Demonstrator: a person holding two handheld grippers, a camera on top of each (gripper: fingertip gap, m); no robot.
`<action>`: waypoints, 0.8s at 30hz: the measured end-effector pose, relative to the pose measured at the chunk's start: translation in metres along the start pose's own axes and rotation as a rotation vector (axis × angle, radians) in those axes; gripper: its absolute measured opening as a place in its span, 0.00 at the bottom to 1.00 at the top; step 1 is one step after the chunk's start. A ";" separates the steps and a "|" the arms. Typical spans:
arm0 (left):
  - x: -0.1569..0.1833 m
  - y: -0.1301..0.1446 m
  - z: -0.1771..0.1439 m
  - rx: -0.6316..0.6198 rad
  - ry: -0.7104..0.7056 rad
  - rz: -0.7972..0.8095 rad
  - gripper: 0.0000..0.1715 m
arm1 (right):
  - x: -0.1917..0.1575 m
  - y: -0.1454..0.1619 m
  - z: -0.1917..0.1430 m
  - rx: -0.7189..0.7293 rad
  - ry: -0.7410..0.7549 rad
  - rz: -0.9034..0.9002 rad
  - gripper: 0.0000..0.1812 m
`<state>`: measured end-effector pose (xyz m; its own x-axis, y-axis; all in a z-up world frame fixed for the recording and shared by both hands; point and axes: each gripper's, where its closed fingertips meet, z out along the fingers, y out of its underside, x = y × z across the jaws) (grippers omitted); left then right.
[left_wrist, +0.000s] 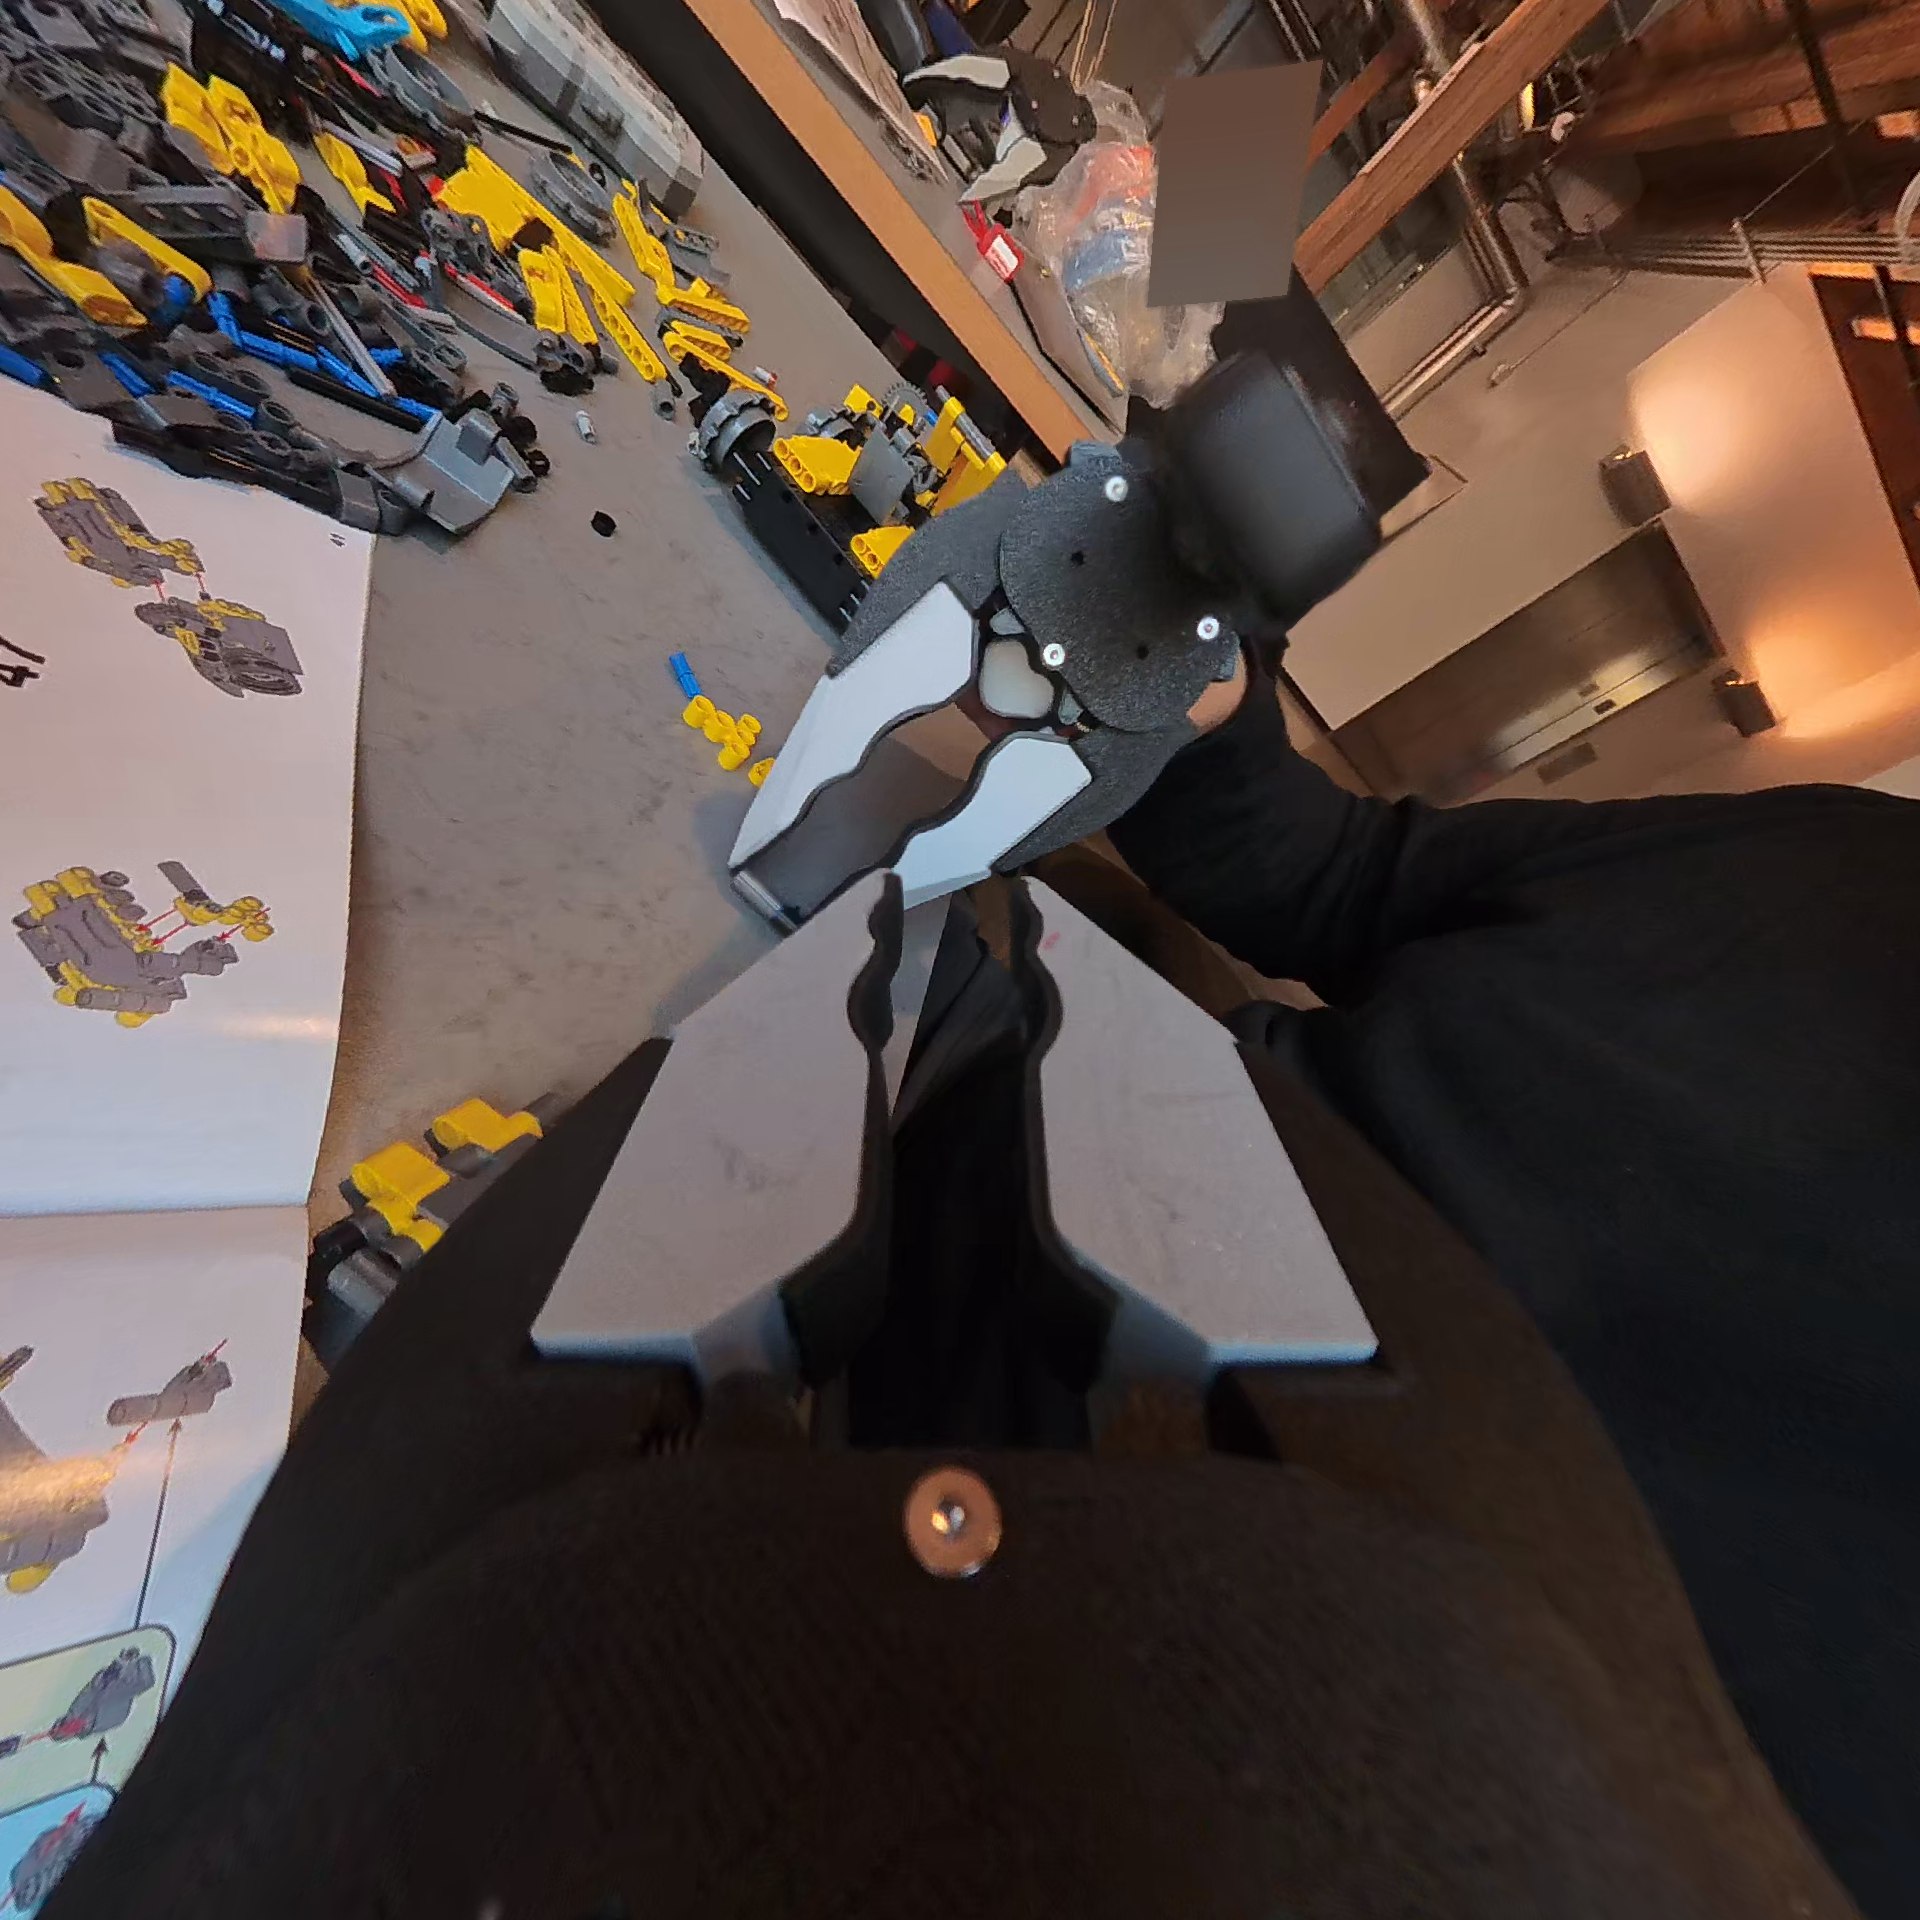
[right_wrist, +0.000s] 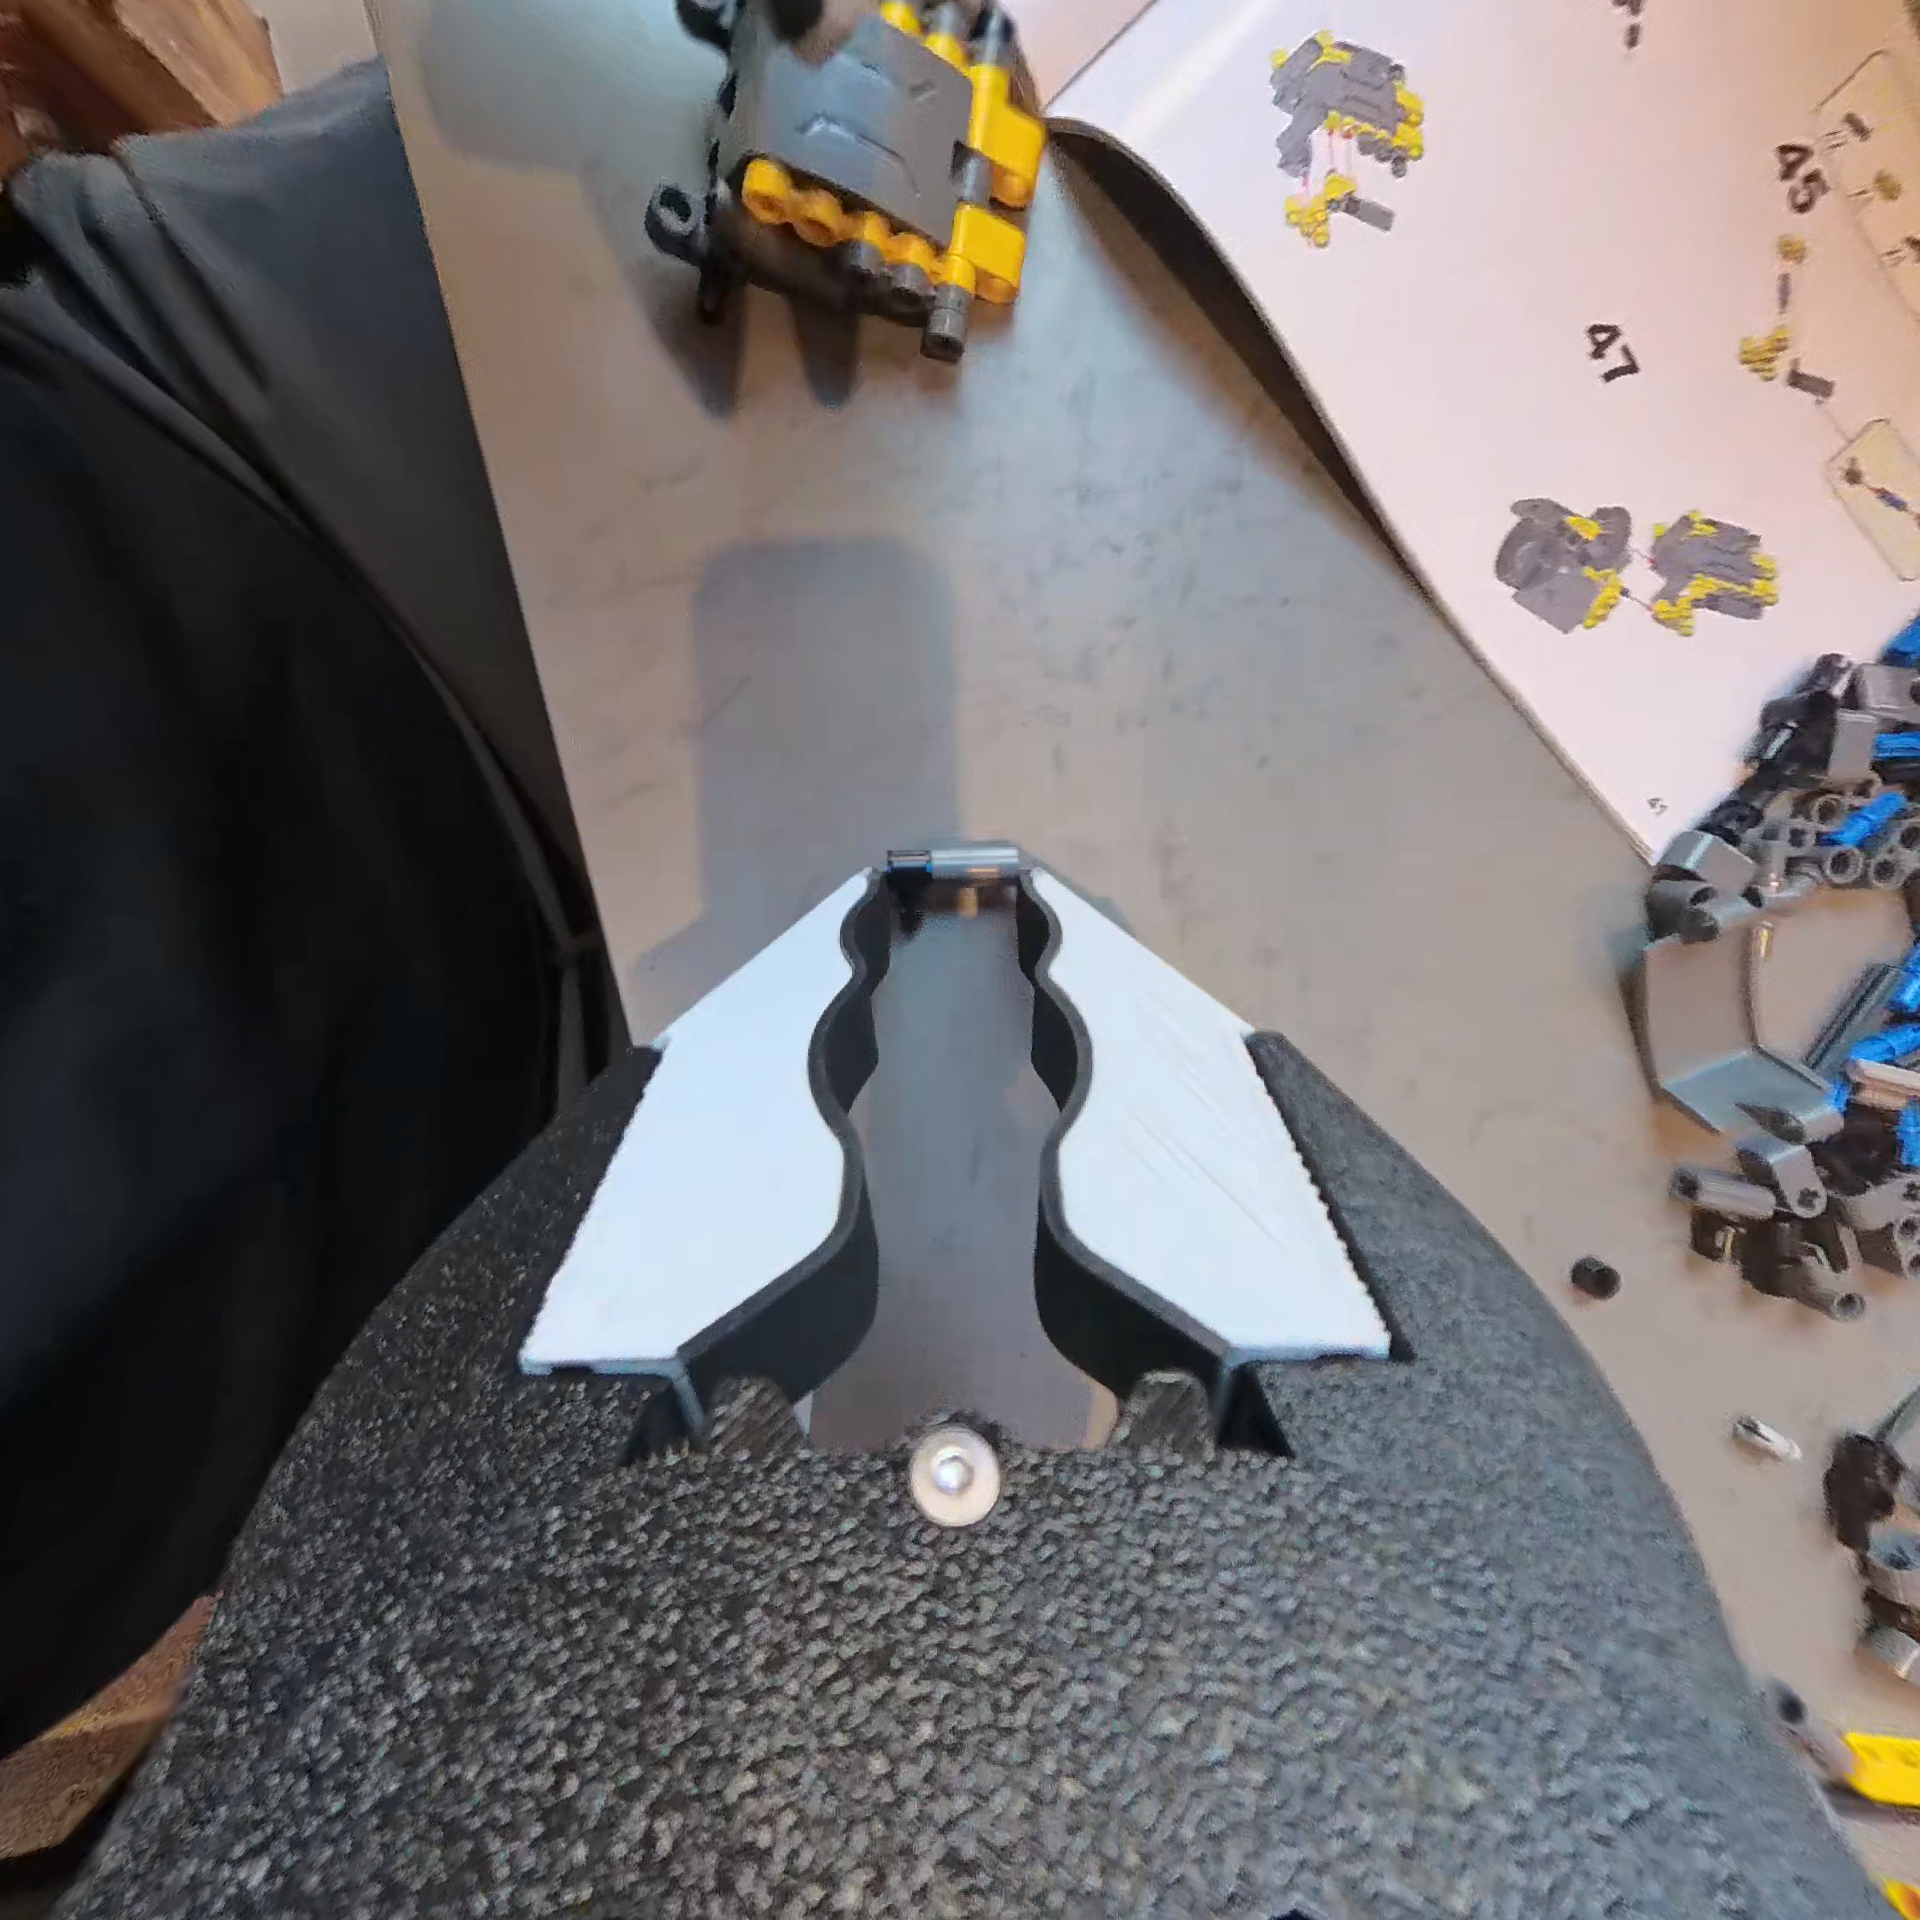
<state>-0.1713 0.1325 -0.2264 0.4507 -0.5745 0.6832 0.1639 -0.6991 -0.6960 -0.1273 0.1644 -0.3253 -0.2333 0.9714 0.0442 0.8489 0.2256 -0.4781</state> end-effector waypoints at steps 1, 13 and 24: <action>0.000 0.001 0.000 -0.002 0.003 -0.004 0.10 | 0.001 -0.002 0.000 0.011 0.000 0.009 0.12; -0.010 0.003 -0.003 -0.005 -0.035 -0.015 0.10 | 0.000 0.006 -0.018 0.106 0.026 0.035 0.17; -0.008 0.021 0.016 -0.110 -0.063 0.033 0.11 | 0.000 -0.004 -0.002 0.126 0.008 0.110 0.20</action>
<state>-0.1575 0.1293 -0.2502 0.5088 -0.5729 0.6425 0.0518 -0.7246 -0.6872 -0.1292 0.1633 -0.3219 -0.1381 0.9904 -0.0083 0.8026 0.1070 -0.5869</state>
